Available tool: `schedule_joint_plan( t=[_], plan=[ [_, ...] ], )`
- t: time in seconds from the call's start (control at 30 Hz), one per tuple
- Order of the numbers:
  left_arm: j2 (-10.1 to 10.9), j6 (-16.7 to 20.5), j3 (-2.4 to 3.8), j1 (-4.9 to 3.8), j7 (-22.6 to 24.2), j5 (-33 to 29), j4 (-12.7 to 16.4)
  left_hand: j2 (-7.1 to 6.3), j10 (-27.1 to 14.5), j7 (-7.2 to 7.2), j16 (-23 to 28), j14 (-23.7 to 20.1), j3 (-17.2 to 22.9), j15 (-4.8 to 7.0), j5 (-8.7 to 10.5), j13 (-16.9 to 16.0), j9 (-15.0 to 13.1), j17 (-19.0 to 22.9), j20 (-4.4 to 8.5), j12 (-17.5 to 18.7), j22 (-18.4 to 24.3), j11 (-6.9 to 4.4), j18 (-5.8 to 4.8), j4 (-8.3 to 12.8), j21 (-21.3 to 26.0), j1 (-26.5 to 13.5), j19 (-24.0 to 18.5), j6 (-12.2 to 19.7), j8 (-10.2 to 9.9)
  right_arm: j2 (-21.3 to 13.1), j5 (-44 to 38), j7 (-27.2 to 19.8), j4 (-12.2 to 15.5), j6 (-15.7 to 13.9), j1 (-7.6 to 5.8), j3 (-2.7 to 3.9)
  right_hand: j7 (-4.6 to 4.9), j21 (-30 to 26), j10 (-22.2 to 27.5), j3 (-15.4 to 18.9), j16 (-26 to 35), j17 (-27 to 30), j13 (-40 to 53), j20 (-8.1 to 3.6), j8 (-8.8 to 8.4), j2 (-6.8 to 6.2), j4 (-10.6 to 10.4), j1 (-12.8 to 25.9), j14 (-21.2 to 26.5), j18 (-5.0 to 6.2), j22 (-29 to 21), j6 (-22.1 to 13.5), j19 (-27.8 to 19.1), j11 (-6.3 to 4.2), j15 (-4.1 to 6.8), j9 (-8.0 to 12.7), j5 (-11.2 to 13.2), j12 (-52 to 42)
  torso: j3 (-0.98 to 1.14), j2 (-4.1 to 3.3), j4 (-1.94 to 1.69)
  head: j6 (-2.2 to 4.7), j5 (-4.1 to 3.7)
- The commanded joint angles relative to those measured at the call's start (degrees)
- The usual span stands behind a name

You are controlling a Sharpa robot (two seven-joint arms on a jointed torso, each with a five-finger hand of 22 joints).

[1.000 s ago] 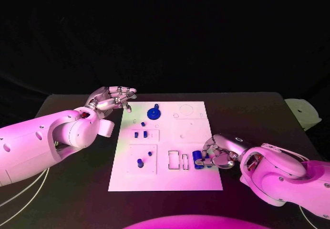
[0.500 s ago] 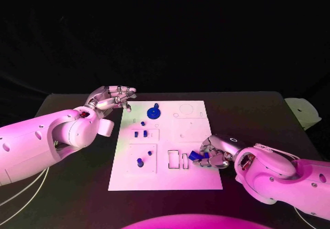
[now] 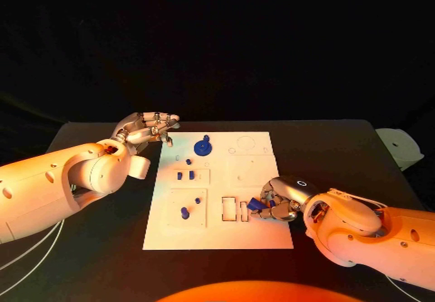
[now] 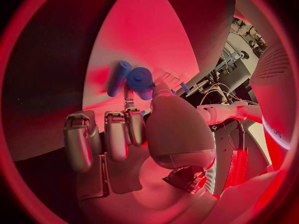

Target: Assemble the parts on the task board

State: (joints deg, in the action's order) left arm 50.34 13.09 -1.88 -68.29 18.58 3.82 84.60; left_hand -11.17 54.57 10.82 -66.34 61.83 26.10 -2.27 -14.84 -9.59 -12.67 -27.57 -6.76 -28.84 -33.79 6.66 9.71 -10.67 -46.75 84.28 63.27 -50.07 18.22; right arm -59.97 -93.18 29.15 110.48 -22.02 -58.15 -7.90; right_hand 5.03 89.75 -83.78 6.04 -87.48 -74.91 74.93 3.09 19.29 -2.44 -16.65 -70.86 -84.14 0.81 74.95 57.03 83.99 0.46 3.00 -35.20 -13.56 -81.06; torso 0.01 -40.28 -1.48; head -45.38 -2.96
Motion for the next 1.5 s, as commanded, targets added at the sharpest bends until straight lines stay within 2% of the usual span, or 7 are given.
schedule_joint_plan(
  t=[0.03, 0.27, 0.5, 0.83, 1.07, 1.2, 1.5],
  plan=[
    [0.0, -1.0, 0.04, -0.03, 0.2, -0.3, 0.2, 0.04, -0.3, -0.06, 0.3, -0.4, 0.4, 0.07, -0.03, -0.1, -0.1, 0.1, -0.25, -0.3, 0.1, 0.03, 0.87, 0.1, 0.3, -0.7, -0.2, 0.5, 0.2, 0.1, -1.4, 0.6, 0.2, -1.0, 0.33, -0.21, -0.59, 0.2, -1.2, -0.1, -0.3, -7.6, 7.5, -0.38, 0.55, 0.97, 0.1, -1.9, -4.5, -0.81, 15.1, 0.3, 6.0, -0.32, 0.54, -0.4, -0.4, -0.6, -0.01, 0.07, 0.03, -0.08, 0.07],
    [0.0, -1.0, 0.04, -0.03, 0.2, -0.3, 0.2, 0.04, -0.3, -0.06, 0.3, -0.4, 0.4, 0.07, -0.03, -0.1, -0.1, 0.1, -0.25, -0.3, 0.1, 0.03, 0.87, 0.1, 0.3, -0.7, -0.2, 0.5, 0.2, -0.9, -0.8, -0.1, 2.4, -6.9, 0.23, -0.07, -1.57, 0.2, -2.1, -2.4, -0.6, -8.2, 8.6, -0.99, 1.47, 3.48, 0.1, -5.6, -4.6, -0.81, 15.1, 1.7, 6.0, -1.19, 1.25, -1.0, 1.5, -1.7, -0.05, 0.17, 0.03, -0.15, 0.04],
    [-0.1, -0.9, 0.04, -0.03, 0.2, -0.3, 0.2, 0.04, -0.3, -0.06, 0.3, -0.4, 0.4, 0.07, -0.03, -0.1, -0.1, 0.1, -0.25, -0.3, 0.1, 0.03, 0.87, 0.1, 0.3, -0.7, -0.2, 0.5, 0.2, -0.6, 3.1, -1.3, 4.1, -11.2, -0.68, 0.12, -1.75, 0.2, -2.3, -3.5, -0.6, -8.3, 8.9, -1.23, 1.55, 4.36, -0.1, -5.9, -4.6, -0.81, 15.1, 1.9, 6.0, -1.4, 1.47, -1.1, 1.6, -1.9, -0.03, 0.1, -0.02, -0.08, -0.07],
    [-0.2, -1.0, 0.04, -0.03, 0.2, -0.3, 0.4, 0.04, -0.3, -0.06, 0.3, -0.4, 0.4, 0.07, -0.03, -0.1, -0.1, 0.1, -0.25, -0.3, 0.1, 0.03, 0.87, 0.1, 0.3, -0.7, -0.2, 0.5, 0.2, 2.8, 8.9, -2.1, 2.9, -7.7, -0.74, 0.17, -1.76, 0.2, -2.3, -3.8, -0.5, -8.2, 8.9, -1.3, 1.5, 4.68, -0.1, -5.5, -4.6, -0.81, 15.1, 1.9, 6.0, -1.42, 1.51, -1.1, 1.3, -1.9, -0.07, 0.07, -0.02, -0.17, 0.14],
    [-0.3, -1.1, 0.04, -0.03, 0.2, -0.4, 0.5, 0.08, -0.4, -0.05, 0.3, -0.5, 0.5, 0.06, -0.04, -0.1, -0.1, 0.1, -0.26, -0.4, 0.1, 0.03, 0.87, 0.1, 0.4, -1.0, -0.1, 0.6, 0.3, 5.2, 11.2, -2.7, 1.5, -3.7, -0.11, 0.17, -1.8, 0.2, -2.3, -2.6, -0.5, -8.1, 8.7, -1.37, 1.93, 4.13, -0.2, -1.3, -4.6, -0.81, 15.1, 2.5, 6.0, -1.45, 1.54, -1.5, 0.6, -1.4, -0.03, 0.07, -0.14, -0.34, 0.31],
    [-0.3, -1.1, 0.04, -0.03, 0.2, -0.5, 0.5, 0.09, -0.5, -0.03, 0.3, -0.5, 0.5, 0.04, -0.03, -0.1, -0.1, 0.1, -0.27, -0.5, 0.2, 0.05, 0.87, 0.0, 0.4, -1.1, -0.1, 0.6, 0.3, 6.1, 10.6, -2.0, 0.7, -3.0, 0.01, 0.19, -2.23, 0.2, -2.5, 0.7, -0.6, -8.2, 8.8, -1.51, 3.04, 4.13, -0.2, 4.4, -4.6, -0.81, 15.1, 3.4, 6.0, -1.77, 1.76, -2.5, -1.0, -1.5, -0.09, 0.08, -0.02, -0.36, 0.44],
    [-0.2, -1.1, 0.04, -0.03, 0.2, -0.5, 0.6, 0.09, -0.5, -0.03, 0.3, -0.5, 0.5, 0.04, -0.03, -0.1, -0.1, 0.1, -0.27, -0.5, 0.2, 0.05, 0.87, 0.0, 0.4, -1.1, -0.1, 0.6, 0.3, 7.3, 8.6, 0.0, -0.7, -2.1, 0.04, 0.21, -2.72, 0.2, -2.6, 2.2, -0.6, -8.3, 9.0, -1.79, 4.27, 5.03, -0.2, 5.6, -4.6, -0.81, 15.1, 4.1, 6.0, -2.18, 2.1, -3.4, -0.3, -1.5, -0.05, -0.02, 0.02, -0.41, 0.66]
  ],
)
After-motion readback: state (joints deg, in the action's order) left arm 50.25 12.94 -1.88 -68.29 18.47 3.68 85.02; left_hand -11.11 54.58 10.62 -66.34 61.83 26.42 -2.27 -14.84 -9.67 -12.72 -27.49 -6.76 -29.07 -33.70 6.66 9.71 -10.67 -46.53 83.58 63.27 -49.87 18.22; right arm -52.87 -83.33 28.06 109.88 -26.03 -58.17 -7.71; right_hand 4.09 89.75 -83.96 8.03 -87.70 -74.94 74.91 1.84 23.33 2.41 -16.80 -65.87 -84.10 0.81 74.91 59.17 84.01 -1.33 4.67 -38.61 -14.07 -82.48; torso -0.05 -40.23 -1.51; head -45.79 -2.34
